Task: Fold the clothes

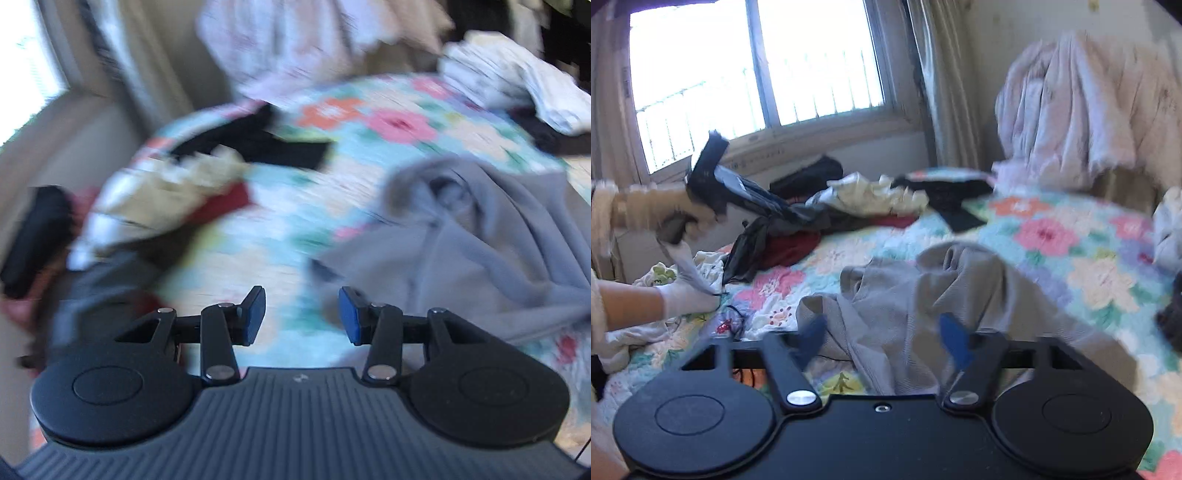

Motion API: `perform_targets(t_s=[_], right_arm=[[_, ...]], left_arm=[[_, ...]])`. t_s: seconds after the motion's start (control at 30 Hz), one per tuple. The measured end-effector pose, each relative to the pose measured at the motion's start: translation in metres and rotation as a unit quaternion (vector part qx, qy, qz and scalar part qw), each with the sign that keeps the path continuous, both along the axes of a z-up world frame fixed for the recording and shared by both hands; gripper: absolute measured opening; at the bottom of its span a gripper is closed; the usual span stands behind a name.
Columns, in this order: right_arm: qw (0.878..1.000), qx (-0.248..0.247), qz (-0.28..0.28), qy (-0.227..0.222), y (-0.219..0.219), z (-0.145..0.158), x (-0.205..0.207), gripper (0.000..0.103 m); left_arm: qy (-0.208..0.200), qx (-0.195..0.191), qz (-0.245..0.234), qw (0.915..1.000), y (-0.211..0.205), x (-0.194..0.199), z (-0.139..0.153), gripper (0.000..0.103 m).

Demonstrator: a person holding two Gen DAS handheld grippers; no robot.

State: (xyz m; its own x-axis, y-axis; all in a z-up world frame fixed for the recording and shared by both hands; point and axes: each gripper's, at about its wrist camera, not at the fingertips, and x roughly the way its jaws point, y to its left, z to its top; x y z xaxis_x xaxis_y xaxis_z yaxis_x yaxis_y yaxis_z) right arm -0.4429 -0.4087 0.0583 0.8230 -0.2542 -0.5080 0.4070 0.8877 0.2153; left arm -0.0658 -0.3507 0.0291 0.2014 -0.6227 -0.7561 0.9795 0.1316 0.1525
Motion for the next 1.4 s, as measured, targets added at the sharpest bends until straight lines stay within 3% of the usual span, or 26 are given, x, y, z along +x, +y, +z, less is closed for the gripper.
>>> perform_targets(t_s=[0.03, 0.1, 0.27, 0.33, 0.43, 0.47, 0.5, 0.53, 0.6, 0.67, 0.83, 0.9, 0.97, 1.03, 1.07, 1.1, 1.2, 1.3, 1.33, 1.4], right_arm=[[1.000, 0.016, 0.000, 0.009, -0.010, -0.001, 0.012, 0.046], [0.999, 0.036, -0.005, 0.031, -0.027, -0.002, 0.037, 0.040], [0.995, 0.048, -0.038, 0.084, -0.060, -0.007, 0.097, 0.041], [0.993, 0.052, -0.051, 0.094, -0.073, -0.010, 0.109, 0.043], [0.990, 0.068, -0.078, 0.099, -0.098, -0.017, 0.115, 0.048], [0.988, 0.072, -0.088, 0.101, -0.109, -0.019, 0.117, 0.049], [0.987, 0.073, -0.096, 0.105, -0.120, -0.021, 0.120, 0.050], [0.986, 0.076, -0.102, 0.111, -0.132, -0.024, 0.124, 0.052], [0.982, 0.086, -0.109, 0.125, -0.153, -0.032, 0.135, 0.052], [0.980, 0.101, -0.109, 0.132, -0.172, -0.041, 0.150, 0.052], [0.979, 0.084, -0.092, 0.163, -0.197, -0.051, 0.183, 0.056], [0.978, 0.068, -0.084, 0.181, -0.206, -0.054, 0.195, 0.063], [0.974, 0.064, -0.068, 0.206, -0.219, -0.062, 0.210, 0.075], [0.969, 0.076, -0.067, 0.227, -0.233, -0.076, 0.222, 0.074], [0.968, 0.078, -0.057, 0.233, -0.236, -0.083, 0.225, 0.064], [0.969, 0.066, -0.037, 0.236, -0.236, -0.089, 0.227, 0.009], [0.972, 0.001, -0.053, 0.229, -0.222, -0.084, 0.217, 0.009], [0.977, -0.038, -0.105, 0.183, -0.206, -0.056, 0.184, 0.009], [0.976, -0.053, -0.123, 0.171, -0.199, -0.047, 0.171, 0.009], [0.976, -0.064, -0.147, 0.149, -0.184, -0.032, 0.145, 0.009]], left_arm=[[0.017, 0.004, -0.006, 0.9998, -0.008, -0.003, -0.010, 0.043], [0.059, 0.007, -0.004, 0.9982, -0.026, 0.000, -0.026, 0.042], [0.140, 0.010, 0.039, 0.9893, -0.068, 0.023, -0.065, 0.042], [0.148, 0.005, 0.050, 0.9877, -0.076, 0.034, -0.078, 0.043], [0.199, -0.014, 0.046, 0.9789, -0.078, 0.054, -0.093, 0.044], [0.221, -0.031, 0.038, 0.9740, -0.076, 0.060, -0.095, 0.040], [0.214, -0.049, 0.036, 0.9748, -0.075, 0.062, -0.096, 0.012], [0.184, -0.054, 0.031, 0.9809, -0.079, 0.060, -0.097, 0.000], [0.170, -0.042, -0.002, 0.9845, -0.090, 0.056, -0.102, 0.000], [0.195, -0.033, -0.021, 0.9801, -0.093, 0.052, -0.104, 0.000], [0.207, -0.017, 0.003, 0.9782, -0.087, 0.053, -0.102, 0.010], [0.229, -0.028, 0.023, 0.9728, -0.075, 0.059, -0.101, 0.038], [0.233, -0.032, 0.029, 0.9716, -0.066, 0.060, -0.105, 0.045], [0.217, -0.024, 0.013, 0.9758, -0.063, 0.052, -0.109, 0.046], [0.208, -0.023, 0.005, 0.9779, -0.064, 0.048, -0.112, 0.046], [0.205, -0.026, 0.002, 0.9783, -0.066, 0.045, -0.114, 0.046], [0.232, -0.040, 0.015, 0.9717, -0.070, 0.045, -0.120, 0.046], [0.264, -0.059, 0.038, 0.9619, -0.070, 0.050, -0.122, 0.046], [0.275, -0.065, 0.046, 0.9583, -0.070, 0.051, -0.123, 0.048], [0.287, -0.078, 0.061, 0.9528, -0.073, 0.050, -0.122, 0.062]])
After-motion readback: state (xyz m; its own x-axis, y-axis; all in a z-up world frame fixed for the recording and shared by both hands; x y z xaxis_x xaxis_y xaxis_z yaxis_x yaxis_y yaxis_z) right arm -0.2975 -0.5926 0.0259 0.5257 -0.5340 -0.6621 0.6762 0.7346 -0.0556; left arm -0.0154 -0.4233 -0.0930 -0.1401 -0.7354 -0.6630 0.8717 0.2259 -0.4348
